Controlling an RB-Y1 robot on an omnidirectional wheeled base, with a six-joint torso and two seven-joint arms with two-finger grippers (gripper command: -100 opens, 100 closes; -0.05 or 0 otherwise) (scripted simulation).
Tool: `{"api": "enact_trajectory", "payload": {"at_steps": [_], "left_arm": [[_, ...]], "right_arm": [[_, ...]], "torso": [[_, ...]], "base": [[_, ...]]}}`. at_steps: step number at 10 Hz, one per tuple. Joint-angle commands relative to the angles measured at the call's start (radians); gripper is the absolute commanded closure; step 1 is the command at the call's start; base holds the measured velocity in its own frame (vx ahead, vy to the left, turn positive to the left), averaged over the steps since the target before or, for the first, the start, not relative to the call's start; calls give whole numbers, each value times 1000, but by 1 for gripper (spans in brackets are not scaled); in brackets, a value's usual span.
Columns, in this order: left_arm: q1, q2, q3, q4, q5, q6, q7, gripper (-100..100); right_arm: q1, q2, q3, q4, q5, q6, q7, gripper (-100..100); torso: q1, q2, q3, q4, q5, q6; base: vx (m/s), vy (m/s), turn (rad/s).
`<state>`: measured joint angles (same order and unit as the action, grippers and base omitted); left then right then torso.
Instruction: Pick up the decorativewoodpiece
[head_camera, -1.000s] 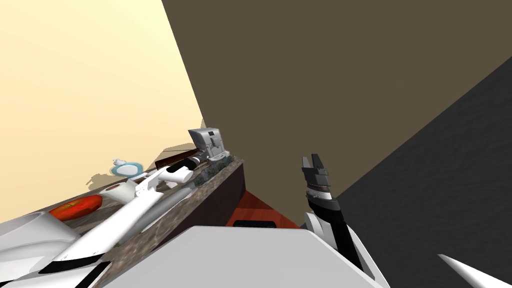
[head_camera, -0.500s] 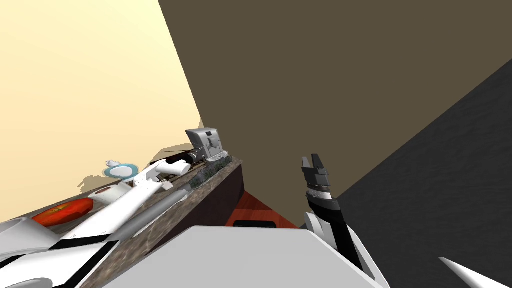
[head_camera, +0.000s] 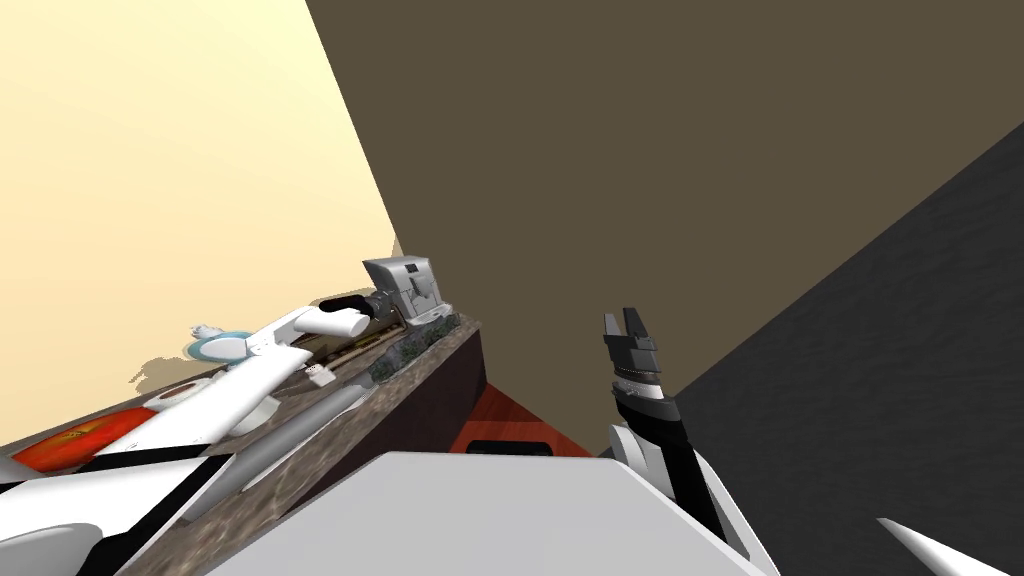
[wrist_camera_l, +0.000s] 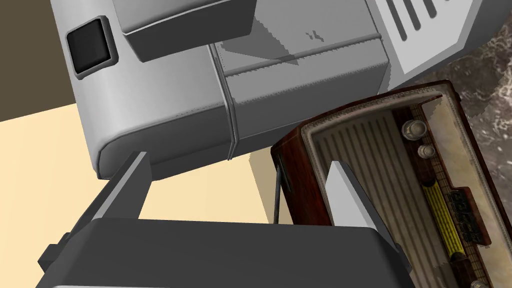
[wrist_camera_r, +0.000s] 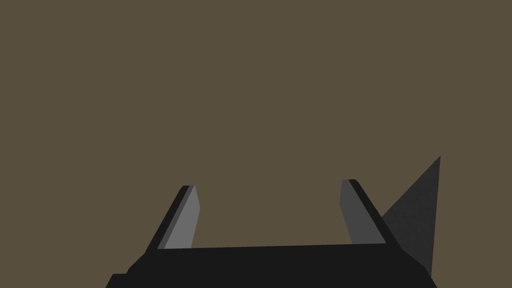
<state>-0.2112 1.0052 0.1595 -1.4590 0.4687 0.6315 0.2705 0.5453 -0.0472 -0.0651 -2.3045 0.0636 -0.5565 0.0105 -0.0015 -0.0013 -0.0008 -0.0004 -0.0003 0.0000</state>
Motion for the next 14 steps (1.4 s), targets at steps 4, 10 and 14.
{"api": "enact_trajectory", "payload": {"at_steps": [4, 10, 14], "left_arm": [[-81, 64, -5, 115, 45, 131, 6, -100], [-175, 133, -6, 251, 95, 282, 18, -100], [-220, 163, -8, 331, 118, 362, 24, -100]], "right_arm": [[0, 0, 0, 0, 0, 0, 0, 0], [0, 0, 0, 0, 0, 0, 0, 0], [0, 0, 0, 0, 0, 0, 0, 0]], "torso": [[-1, 0, 0, 0, 0, 0], [0, 0, 0, 0, 0, 0], [0, 0, 0, 0, 0, 0]], "base": [[25, -26, -23], [20, -22, -28], [22, -17, -25]]}}
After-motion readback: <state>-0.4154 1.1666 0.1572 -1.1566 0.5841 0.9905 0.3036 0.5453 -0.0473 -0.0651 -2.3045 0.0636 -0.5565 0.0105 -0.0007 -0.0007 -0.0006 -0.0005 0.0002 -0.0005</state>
